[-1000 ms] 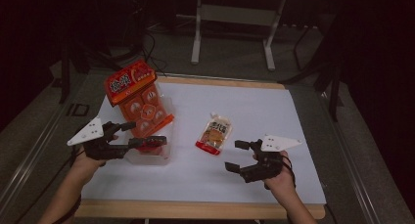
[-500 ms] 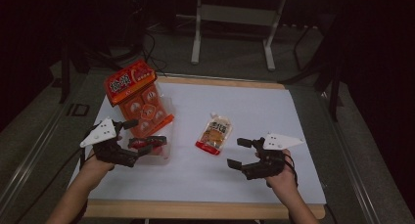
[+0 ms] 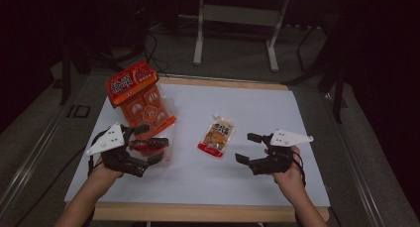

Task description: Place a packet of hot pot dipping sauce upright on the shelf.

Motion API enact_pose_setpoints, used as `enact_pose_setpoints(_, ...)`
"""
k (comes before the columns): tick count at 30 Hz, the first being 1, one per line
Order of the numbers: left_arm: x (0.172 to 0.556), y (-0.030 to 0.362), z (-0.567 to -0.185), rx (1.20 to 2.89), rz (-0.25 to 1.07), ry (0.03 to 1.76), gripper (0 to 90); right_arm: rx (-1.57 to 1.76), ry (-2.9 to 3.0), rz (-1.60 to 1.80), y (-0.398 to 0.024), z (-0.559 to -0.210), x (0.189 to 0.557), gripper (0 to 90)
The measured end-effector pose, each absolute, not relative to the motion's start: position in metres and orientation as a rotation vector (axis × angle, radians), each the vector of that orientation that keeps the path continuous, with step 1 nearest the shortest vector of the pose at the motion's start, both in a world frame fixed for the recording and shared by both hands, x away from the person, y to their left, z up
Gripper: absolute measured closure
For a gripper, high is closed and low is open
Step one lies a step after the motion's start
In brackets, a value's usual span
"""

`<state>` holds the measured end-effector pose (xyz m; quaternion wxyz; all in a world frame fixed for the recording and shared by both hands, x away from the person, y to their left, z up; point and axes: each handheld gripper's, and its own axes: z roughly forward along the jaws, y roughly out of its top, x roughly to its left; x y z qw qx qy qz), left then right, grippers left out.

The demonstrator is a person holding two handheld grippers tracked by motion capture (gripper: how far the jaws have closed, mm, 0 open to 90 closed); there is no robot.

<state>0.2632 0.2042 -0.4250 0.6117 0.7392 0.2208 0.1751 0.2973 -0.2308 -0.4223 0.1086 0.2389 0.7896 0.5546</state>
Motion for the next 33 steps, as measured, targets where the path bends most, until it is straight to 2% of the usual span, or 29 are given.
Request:
enact_pose_setpoints(16,0.249,0.180,-0.424,1.724,0.373,0.428,2.2,0.863,2.264,1.551,-0.242,-0.426,0.324,12.3)
enact_pose_setpoints(23,0.241,0.166,-0.429,1.738,0.340,0.392,2.2,0.887,2.218,1.499,-0.241,-0.430,0.338,16.7)
enact_pose_setpoints(33,0.231,0.149,-0.440,1.760,0.286,0.364,2.2,0.913,2.204,1.451,-0.238,-0.432,0.358,17.3)
